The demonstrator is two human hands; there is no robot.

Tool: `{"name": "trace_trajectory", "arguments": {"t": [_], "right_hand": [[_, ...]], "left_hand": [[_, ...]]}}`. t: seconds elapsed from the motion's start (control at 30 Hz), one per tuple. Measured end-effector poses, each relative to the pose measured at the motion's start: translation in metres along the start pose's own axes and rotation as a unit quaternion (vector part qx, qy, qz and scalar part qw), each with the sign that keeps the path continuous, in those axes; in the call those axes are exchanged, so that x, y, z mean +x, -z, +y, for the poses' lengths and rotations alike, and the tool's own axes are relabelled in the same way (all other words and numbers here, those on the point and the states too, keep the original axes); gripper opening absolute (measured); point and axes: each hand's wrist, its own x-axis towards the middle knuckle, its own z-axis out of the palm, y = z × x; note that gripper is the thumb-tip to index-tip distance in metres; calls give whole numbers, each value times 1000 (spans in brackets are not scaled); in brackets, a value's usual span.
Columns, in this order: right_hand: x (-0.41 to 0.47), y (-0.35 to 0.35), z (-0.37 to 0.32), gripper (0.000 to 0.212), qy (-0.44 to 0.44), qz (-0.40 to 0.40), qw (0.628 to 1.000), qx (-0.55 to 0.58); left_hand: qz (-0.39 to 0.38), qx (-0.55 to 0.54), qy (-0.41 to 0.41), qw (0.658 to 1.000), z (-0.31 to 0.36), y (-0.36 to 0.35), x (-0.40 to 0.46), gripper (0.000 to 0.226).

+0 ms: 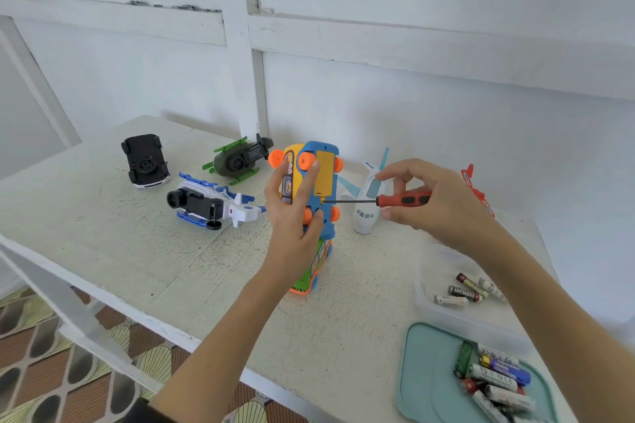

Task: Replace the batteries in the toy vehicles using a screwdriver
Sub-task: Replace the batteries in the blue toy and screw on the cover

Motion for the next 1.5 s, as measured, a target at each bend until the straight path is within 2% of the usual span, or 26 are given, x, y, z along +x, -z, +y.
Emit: {"name": "trace_trajectory", "arguments": {"t": [0.07, 0.17, 0.23, 0.33, 0.4, 0.47, 0.6, 0.73, 0.9, 1.1, 1.3, 1.4, 1.5], "right_hand": [[0, -1, -2, 13, -16, 1, 1000, 16], [2, -2, 0, 14, -8, 17, 1000, 1], [2, -3, 0, 3, 22, 37, 999, -8], [3, 0, 5, 25, 41, 27, 999, 4], [3, 2, 7, 40, 51, 9, 998, -32], [3, 2, 7, 44, 51, 1, 997, -50], [3, 0, 4, 14, -5, -2, 1000, -1], [4, -2, 4, 14, 8, 32, 999, -26], [3, 2, 7, 37, 32, 12, 998, -61], [5, 0, 7, 16, -1, 26, 998, -55], [4, 1, 10, 24, 23, 7, 998, -54], [3, 2, 10, 22, 37, 24, 992, -121], [2, 3, 8, 9, 32, 34, 984, -170]], "left_hand": [[7, 9, -18, 1000, 3, 1, 1, 65], [9, 8, -24, 1000, 8, 0, 1, 66], [11, 6, -28, 1000, 8, 0, 1, 65], [9, -1, -11, 1000, 4, 0, 2, 67], [6, -1, -4, 1000, 0, -1, 2, 70], [5, 1, -7, 1000, -2, -2, 3, 71], [3, 3, -7, 1000, -1, -2, 2, 72], [-1, -6, -2, 1000, 1, -1, 3, 70], [-1, -4, -6, 1000, 0, -2, 3, 68], [3, -12, -9, 1000, 2, -3, 4, 66], [0, -13, -19, 1000, 1, -3, 7, 72], [3, -11, -22, 1000, 1, -5, 6, 68], [-3, -4, -18, 1000, 0, -6, 5, 60]]}}
